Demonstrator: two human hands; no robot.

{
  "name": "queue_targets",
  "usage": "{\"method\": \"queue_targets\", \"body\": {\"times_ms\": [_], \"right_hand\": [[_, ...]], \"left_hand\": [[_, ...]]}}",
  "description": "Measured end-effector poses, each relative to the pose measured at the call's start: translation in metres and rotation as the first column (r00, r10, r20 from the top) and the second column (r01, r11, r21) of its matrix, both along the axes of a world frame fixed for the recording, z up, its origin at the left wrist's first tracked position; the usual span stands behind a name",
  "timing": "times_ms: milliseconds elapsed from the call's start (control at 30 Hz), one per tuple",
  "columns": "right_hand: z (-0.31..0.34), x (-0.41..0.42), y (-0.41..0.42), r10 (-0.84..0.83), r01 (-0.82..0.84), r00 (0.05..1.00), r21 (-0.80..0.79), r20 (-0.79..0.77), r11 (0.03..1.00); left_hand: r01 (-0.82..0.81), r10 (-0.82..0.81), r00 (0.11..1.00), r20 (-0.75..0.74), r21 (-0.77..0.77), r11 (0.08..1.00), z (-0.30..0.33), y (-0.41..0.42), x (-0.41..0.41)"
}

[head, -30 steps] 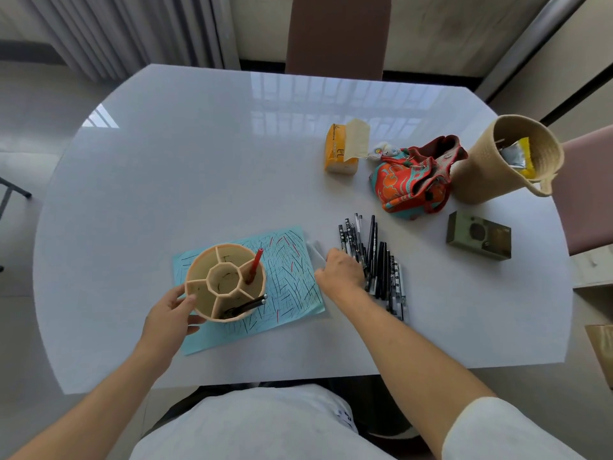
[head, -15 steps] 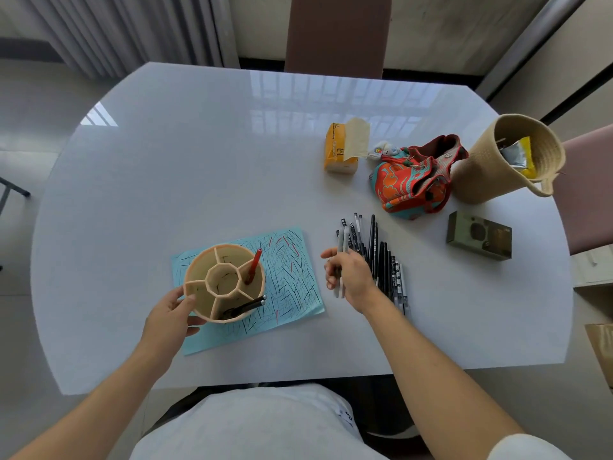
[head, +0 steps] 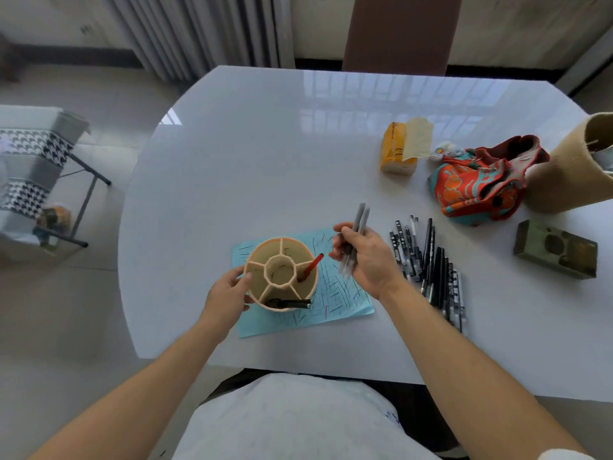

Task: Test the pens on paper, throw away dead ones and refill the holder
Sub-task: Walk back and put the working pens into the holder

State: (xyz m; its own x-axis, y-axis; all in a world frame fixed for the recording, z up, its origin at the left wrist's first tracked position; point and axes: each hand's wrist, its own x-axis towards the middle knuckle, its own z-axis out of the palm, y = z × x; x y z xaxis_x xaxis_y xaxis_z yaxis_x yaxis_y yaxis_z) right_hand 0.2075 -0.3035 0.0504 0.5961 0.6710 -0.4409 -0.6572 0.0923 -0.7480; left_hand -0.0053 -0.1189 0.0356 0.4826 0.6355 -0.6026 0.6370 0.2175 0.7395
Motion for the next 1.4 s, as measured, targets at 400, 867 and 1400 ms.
{"method": "queue_targets", "body": {"times_ms": [400, 867, 1400], "right_hand": [[-0.009, -0.033, 0.051, 0.177, -0.118, 0.960, -0.260, 0.217, 0.958], [-0.040, 0.013, -0.067, 0.234, 0.389, 0.730, -0.672, 0.642, 0.630], [-0.069, 0.040, -0.083, 0.647, 0.495, 0.558, -0.834, 0.520, 0.243]], "left_hand": [[0.065, -0.064, 0.998, -0.015, 0.072, 0.995, -0.008, 0.007, 0.004], [0.049, -0.049, 0.999, 0.006, 0.077, 0.996, -0.024, 0.015, 0.004], [0.043, -0.041, 0.999, -0.029, 0.080, 0.996, -0.019, 0.009, -0.002]]}}
